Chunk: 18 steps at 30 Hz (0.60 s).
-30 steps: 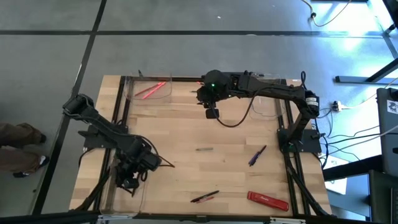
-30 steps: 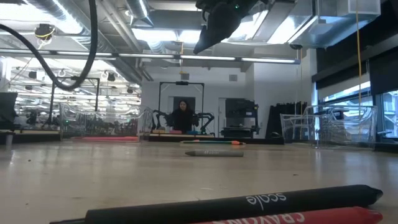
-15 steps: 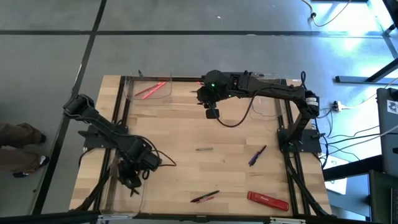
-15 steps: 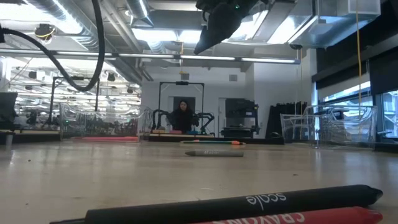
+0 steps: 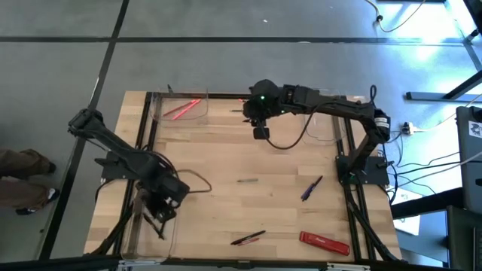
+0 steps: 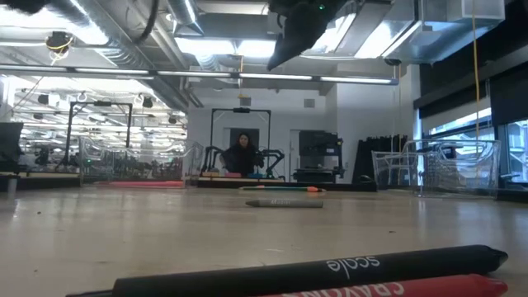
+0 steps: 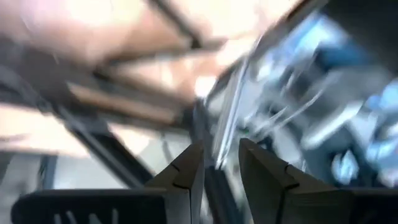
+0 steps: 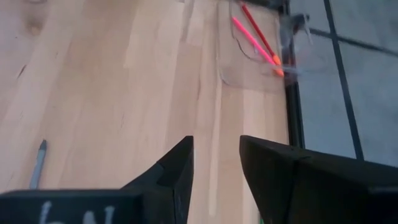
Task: Sort crayons/erasers/pens/pencils in bins
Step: Put the gray crayon into the top right transparent bin
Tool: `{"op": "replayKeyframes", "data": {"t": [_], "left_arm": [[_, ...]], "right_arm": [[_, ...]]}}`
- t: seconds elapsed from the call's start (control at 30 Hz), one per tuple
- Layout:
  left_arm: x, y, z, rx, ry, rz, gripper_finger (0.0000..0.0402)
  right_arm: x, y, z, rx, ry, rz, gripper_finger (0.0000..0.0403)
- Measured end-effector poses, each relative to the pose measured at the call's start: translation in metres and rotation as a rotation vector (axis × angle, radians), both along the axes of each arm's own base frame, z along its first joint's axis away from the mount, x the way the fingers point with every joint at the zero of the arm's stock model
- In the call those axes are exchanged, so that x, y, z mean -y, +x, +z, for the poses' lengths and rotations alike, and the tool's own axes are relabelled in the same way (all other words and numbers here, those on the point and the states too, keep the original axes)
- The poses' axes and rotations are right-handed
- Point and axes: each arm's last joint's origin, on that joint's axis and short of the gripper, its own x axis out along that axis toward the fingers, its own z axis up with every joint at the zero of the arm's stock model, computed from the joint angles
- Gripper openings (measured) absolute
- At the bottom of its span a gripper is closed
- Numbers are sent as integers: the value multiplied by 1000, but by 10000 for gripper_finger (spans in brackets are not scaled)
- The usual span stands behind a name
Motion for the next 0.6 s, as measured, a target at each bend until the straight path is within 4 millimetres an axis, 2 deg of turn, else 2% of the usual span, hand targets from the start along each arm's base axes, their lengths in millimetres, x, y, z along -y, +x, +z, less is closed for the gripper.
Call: {"op": "replayKeyframes", "data": {"t": [0.13, 0.27, 0.43, 0.6], "left_arm": [[-11, -4, 29, 219, 166, 152, 91], [-25, -9, 48, 451, 360, 277, 92], [-37, -10, 57, 687, 635, 306, 92], [-42, -7, 58, 789, 830, 248, 92]], "right_arm": [[7, -11, 2, -41, 31, -27, 133], [8, -24, 3, -95, 109, 19, 133], [3, -38, 0, -199, 241, 70, 133], [-6, -44, -6, -264, 338, 124, 133]]}}
